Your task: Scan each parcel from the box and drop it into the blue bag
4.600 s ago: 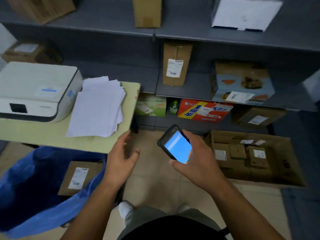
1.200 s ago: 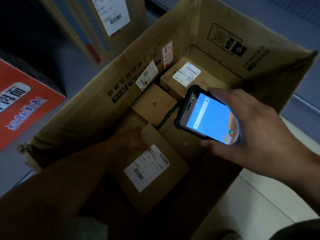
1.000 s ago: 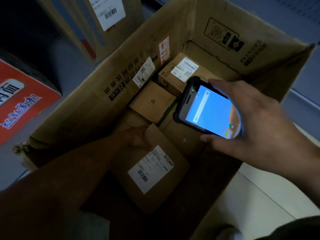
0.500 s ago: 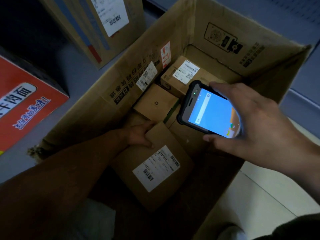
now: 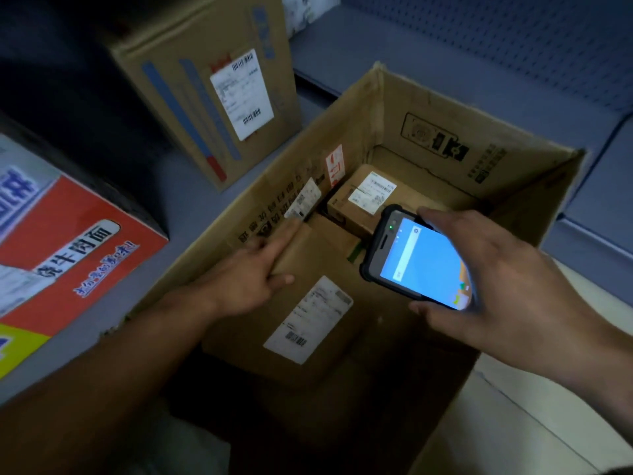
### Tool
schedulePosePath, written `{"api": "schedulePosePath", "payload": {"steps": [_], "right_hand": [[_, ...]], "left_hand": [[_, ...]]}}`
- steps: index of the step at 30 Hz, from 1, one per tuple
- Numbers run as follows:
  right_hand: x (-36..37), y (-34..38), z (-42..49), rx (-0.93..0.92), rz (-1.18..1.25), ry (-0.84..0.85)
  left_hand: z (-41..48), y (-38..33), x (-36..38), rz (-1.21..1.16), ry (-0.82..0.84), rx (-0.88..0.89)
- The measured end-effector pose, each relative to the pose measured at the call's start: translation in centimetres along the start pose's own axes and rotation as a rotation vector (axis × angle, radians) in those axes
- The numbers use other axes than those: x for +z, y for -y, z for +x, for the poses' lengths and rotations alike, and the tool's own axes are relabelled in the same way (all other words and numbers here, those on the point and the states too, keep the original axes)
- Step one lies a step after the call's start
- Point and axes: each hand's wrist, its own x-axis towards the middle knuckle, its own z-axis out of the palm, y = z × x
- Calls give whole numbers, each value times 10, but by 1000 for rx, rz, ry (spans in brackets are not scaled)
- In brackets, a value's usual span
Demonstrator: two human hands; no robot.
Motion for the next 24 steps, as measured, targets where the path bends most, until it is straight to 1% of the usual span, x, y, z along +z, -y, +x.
{"api": "schedulePosePath", "payload": {"steps": [3,6,10,14,18,24], "right_hand": [[-3,4,-2,37,-33,18],[-5,5,-4,113,-94,37],[-7,4,-8,194,-160,79],[-8,2,-10,257,-200,148],[-5,-2,-13,290,-179,179],[-5,-3,-14,320,-122,157]], "left_hand": [[-16,-10,-28,-122,-195,-23],[-22,-16,-50,-175,-401,-14],[-21,-20,-63,-287,-594,-14],[-17,-20,-67,-411,-716,-6],[-14,-17,-70,-432,-821,23],[-16,-19,-67,-477,-868,23]]}}
